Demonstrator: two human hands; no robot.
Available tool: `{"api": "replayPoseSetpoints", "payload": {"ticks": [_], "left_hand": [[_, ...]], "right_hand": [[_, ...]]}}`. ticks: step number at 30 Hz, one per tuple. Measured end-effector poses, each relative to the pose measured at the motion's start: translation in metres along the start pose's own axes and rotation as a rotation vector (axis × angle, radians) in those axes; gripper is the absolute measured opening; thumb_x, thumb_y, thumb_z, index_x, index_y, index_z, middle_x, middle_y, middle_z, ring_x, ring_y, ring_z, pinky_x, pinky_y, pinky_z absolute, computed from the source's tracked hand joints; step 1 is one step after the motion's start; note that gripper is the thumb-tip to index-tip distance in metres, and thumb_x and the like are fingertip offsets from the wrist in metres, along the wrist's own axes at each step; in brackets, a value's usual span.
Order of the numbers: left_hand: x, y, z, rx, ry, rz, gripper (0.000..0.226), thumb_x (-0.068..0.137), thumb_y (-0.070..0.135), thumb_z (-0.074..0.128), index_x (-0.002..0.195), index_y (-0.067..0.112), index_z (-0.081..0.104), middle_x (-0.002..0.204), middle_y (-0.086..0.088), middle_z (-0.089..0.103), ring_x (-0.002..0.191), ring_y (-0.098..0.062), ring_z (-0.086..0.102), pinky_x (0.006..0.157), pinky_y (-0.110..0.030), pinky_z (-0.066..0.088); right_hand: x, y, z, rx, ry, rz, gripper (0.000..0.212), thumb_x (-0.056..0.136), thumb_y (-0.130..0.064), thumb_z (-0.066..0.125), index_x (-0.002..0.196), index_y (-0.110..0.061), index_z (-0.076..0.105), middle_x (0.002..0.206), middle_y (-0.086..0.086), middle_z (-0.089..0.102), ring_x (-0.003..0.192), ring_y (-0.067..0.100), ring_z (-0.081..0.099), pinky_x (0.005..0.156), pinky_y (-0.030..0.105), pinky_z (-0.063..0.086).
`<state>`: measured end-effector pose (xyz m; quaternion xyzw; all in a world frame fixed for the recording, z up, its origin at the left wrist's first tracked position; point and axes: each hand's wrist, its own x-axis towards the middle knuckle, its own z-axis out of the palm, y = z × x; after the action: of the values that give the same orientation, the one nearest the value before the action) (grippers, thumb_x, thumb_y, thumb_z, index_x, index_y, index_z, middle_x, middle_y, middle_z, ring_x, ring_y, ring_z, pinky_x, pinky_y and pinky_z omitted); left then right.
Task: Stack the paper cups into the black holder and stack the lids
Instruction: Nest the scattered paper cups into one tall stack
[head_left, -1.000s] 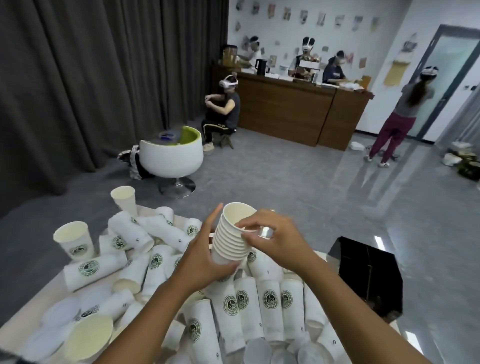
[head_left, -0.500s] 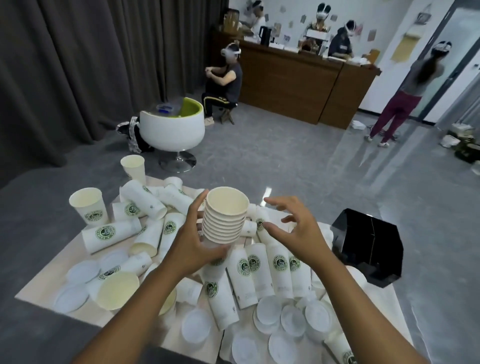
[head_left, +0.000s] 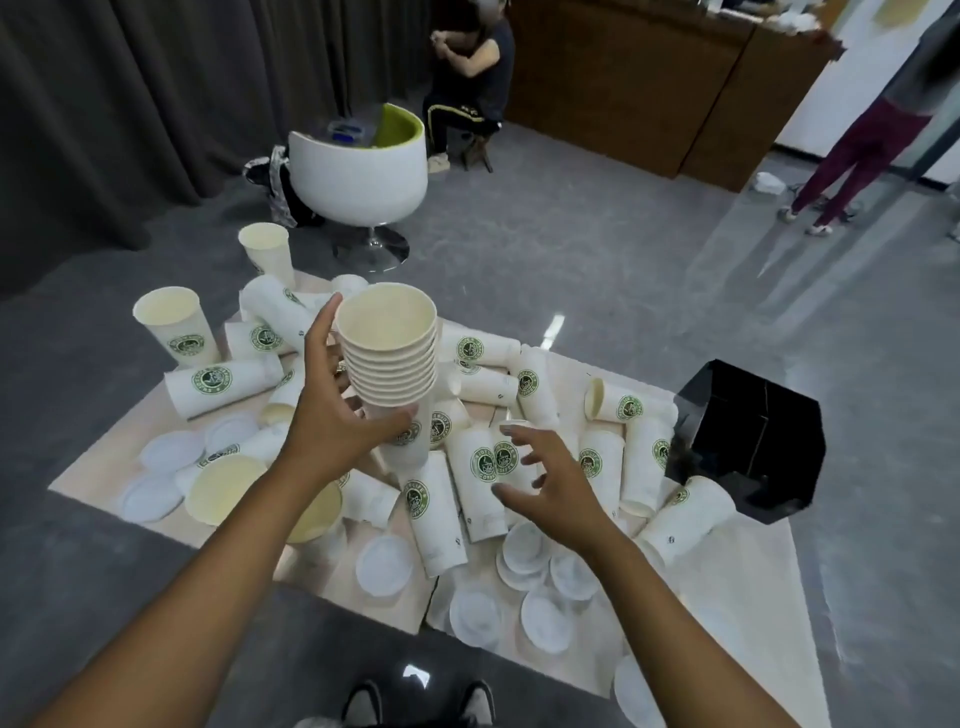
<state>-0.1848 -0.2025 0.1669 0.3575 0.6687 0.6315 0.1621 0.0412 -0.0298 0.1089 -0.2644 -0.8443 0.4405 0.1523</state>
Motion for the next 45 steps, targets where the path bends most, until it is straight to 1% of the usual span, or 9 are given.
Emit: {"api": "replayPoseSetpoints", "payload": {"ticks": [5, 11, 18, 23, 29, 32, 37, 41, 45], "left_hand": [[-0.006, 0.021, -0.012, 0.066, 0.137, 0.012, 0.125, 0.065, 0.012, 0.091, 0.158, 0.048, 0.015, 0.148, 0.035, 0.038, 0.135, 0.000, 0.052, 0.098, -0.022, 0.053], [-0.015, 0.048, -0.033, 0.136, 0.344, 0.063, 0.123, 0.072, -0.008, 0.089, 0.159, 0.037, 0.015, 0.148, 0.033, 0.040, 0.135, 0.003, 0.052, 0.096, -0.018, 0.052], [-0.015, 0.068, -0.053, 0.173, 0.466, 0.157, 0.122, 0.069, -0.004, 0.092, 0.161, 0.023, 0.015, 0.156, 0.012, 0.040, 0.141, -0.005, 0.047, 0.100, -0.017, 0.049], [-0.043, 0.080, -0.103, 0.192, 0.560, 0.187, 0.118, 0.067, 0.013, 0.092, 0.159, 0.022, 0.018, 0.159, 0.002, 0.040, 0.143, -0.015, 0.048, 0.108, -0.037, 0.051], [-0.114, 0.072, -0.175, 0.315, 0.695, 0.126, 0.106, 0.068, -0.012, 0.084, 0.151, 0.013, 0.023, 0.157, -0.012, 0.042, 0.140, -0.015, 0.051, 0.108, -0.019, 0.048], [-0.146, 0.056, -0.183, 0.324, 0.669, 0.072, 0.111, 0.062, -0.009, 0.089, 0.149, 0.017, 0.025, 0.151, 0.001, 0.047, 0.139, -0.010, 0.051, 0.108, -0.017, 0.047], [-0.181, 0.009, -0.165, 0.310, 0.576, -0.032, 0.120, 0.054, -0.002, 0.096, 0.146, 0.034, 0.029, 0.145, 0.034, 0.045, 0.137, 0.005, 0.047, 0.106, -0.009, 0.042], [-0.193, -0.036, -0.156, 0.216, 0.490, -0.156, 0.118, 0.056, 0.015, 0.095, 0.149, 0.041, 0.028, 0.146, 0.031, 0.045, 0.137, -0.003, 0.050, 0.107, -0.019, 0.047], [-0.198, -0.064, -0.155, 0.180, 0.440, -0.244, 0.118, 0.057, 0.023, 0.098, 0.148, 0.049, 0.028, 0.151, 0.021, 0.045, 0.138, -0.002, 0.049, 0.111, -0.023, 0.046]], "right_hand": [[0.022, 0.002, 0.029, 0.109, -0.110, -0.048, 0.072, 0.081, -0.023, 0.086, 0.142, -0.040, 0.051, 0.136, -0.016, 0.052, 0.109, 0.001, 0.055, 0.084, 0.012, 0.043], [0.043, -0.019, 0.057, 0.261, -0.228, -0.116, 0.070, 0.080, -0.026, 0.086, 0.135, -0.052, 0.052, 0.138, -0.020, 0.051, 0.109, 0.012, 0.058, 0.077, 0.024, 0.051], [0.052, -0.039, 0.059, 0.311, -0.236, -0.144, 0.070, 0.081, -0.025, 0.085, 0.136, -0.053, 0.051, 0.139, -0.020, 0.053, 0.111, 0.011, 0.058, 0.087, 0.031, 0.054], [0.053, -0.060, 0.071, 0.319, -0.247, -0.201, 0.068, 0.080, -0.025, 0.085, 0.137, -0.046, 0.054, 0.137, -0.020, 0.055, 0.112, 0.011, 0.059, 0.086, 0.034, 0.055], [0.041, -0.072, 0.115, 0.290, -0.323, -0.259, 0.072, 0.077, -0.030, 0.087, 0.132, -0.057, 0.051, 0.135, -0.022, 0.052, 0.115, 0.009, 0.055, 0.085, 0.027, 0.050], [0.036, -0.076, 0.136, 0.228, -0.351, -0.270, 0.072, 0.074, -0.036, 0.085, 0.132, -0.060, 0.050, 0.138, -0.031, 0.047, 0.123, 0.005, 0.050, 0.089, 0.022, 0.046], [0.030, -0.067, 0.176, 0.093, -0.341, -0.331, 0.066, 0.069, -0.050, 0.079, 0.130, -0.041, 0.058, 0.134, -0.038, 0.049, 0.127, 0.004, 0.043, 0.104, 0.029, 0.041], [0.029, -0.053, 0.201, -0.003, -0.282, -0.395, 0.059, 0.070, -0.052, 0.079, 0.125, -0.038, 0.060, 0.128, -0.022, 0.061, 0.121, 0.015, 0.051, 0.105, 0.012, 0.029], [0.030, -0.046, 0.218, -0.095, -0.226, -0.443, 0.054, 0.070, -0.049, 0.078, 0.119, -0.029, 0.067, 0.120, -0.015, 0.065, 0.114, 0.018, 0.055, 0.101, 0.015, 0.031]]}}
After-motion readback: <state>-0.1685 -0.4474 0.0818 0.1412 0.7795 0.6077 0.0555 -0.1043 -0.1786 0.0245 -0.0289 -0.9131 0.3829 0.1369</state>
